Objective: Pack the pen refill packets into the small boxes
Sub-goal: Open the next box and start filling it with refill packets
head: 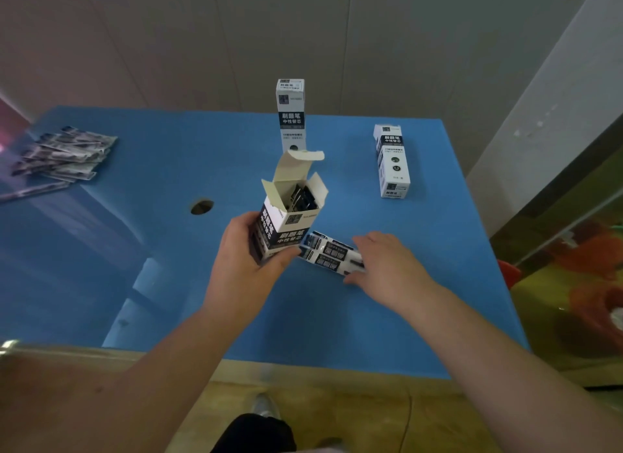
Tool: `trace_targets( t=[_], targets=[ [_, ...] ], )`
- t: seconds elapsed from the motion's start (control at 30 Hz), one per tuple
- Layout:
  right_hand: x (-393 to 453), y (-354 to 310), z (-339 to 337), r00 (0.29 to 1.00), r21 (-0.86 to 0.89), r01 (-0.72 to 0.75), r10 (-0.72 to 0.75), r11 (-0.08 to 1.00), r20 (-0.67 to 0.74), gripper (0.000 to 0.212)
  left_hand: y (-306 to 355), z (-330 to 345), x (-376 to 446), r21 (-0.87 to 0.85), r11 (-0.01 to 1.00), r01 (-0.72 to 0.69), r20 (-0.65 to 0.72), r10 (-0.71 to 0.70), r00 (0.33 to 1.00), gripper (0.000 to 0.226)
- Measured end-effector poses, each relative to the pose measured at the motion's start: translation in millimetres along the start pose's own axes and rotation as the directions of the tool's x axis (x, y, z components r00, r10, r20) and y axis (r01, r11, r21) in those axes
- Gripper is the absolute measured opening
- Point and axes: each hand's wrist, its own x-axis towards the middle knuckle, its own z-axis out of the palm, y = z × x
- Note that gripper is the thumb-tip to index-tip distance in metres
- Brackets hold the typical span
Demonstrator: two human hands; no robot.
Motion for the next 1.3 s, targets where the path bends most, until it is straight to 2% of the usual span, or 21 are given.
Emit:
trace_targets(
  t=[0.23, 0.4, 0.47, 0.6, 0.73, 0.8, 0.87, 0.93, 1.0, 1.03, 1.1, 1.3],
  targets=[
    [18.6, -3.3, -19.3, 0.970, 0.051, -0.142, 0.129, 0.989, 0.206, 0.038, 0.1, 0.9, -2.2, -0.002, 1.000, 0.004, 0.004, -0.004, 1.000, 0.054],
    [26.0, -9.5, -25.1, 0.951, -0.052, -0.085, 0.096, 0.995, 0.293, 0.033, 0.2, -2.8, -2.9, 0.005, 1.000, -0.009, 0.000, 0.009, 1.000, 0.055],
    [25.8, -11.2, -26.9, 0.950, -0.071, -0.062, 0.080, 0.996, 0.300, 0.025, -0.1, -3.8, -3.1, 0.004, 1.000, -0.005, -0.001, 0.005, 1.000, 0.055],
    [24.0, -10.1, -30.3, 0.956, -0.098, -0.037, 0.064, 0.994, 0.285, 0.027, 1.0, -6.0, -4.2, -0.004, 1.000, 0.005, -0.007, -0.005, 1.000, 0.056],
    [20.7, -5.3, -42.4, 0.961, 0.006, -0.066, 0.061, 0.998, 0.269, 0.025, 3.1, -7.6, -5.3, 0.005, 1.000, 0.010, -0.012, -0.010, 1.000, 0.056],
    [18.4, -0.3, -48.5, 0.970, 0.164, -0.105, 0.065, 0.981, 0.236, 0.023, 2.4, -8.3, -5.6, 0.001, 1.000, 0.013, -0.015, -0.013, 1.000, 0.057],
    [14.9, 4.9, -52.9, 0.969, 0.421, -0.181, 0.089, 0.889, 0.228, 0.019, 1.7, -8.3, -5.7, -0.003, 1.000, 0.015, -0.018, -0.015, 1.000, 0.056],
    [11.8, 8.8, -55.6, 0.965, 0.660, -0.241, 0.105, 0.711, 0.240, 0.013, 1.7, -7.7, -5.5, -0.004, 1.000, 0.020, -0.019, -0.020, 1.000, 0.055],
    [7.6, 10.0, -58.6, 0.963, 0.826, -0.264, 0.092, 0.497, 0.252, 0.014, 1.7, -6.6, -5.2, -0.016, 1.000, 0.014, -0.020, -0.014, 1.000, 0.054],
    [5.4, 10.4, -59.8, 0.964, 0.875, -0.263, 0.083, 0.407, 0.252, 0.019, 1.5, -6.3, -5.0, -0.018, 1.000, 0.010, -0.020, -0.011, 1.000, 0.054],
    [-0.5, 9.6, -62.4, 0.969, 0.922, -0.246, 0.074, 0.300, 0.234, 0.026, 0.9, -5.5, -4.6, -0.010, 1.000, 0.005, -0.019, -0.005, 1.000, 0.053],
    [-22.4, -1.7, -73.1, 0.985, 0.976, -0.166, 0.072, 0.144, 0.157, 0.025, -1.6, -1.4, -4.7, 0.016, 1.000, -0.015, -0.009, 0.015, 1.000, 0.052]
  ],
)
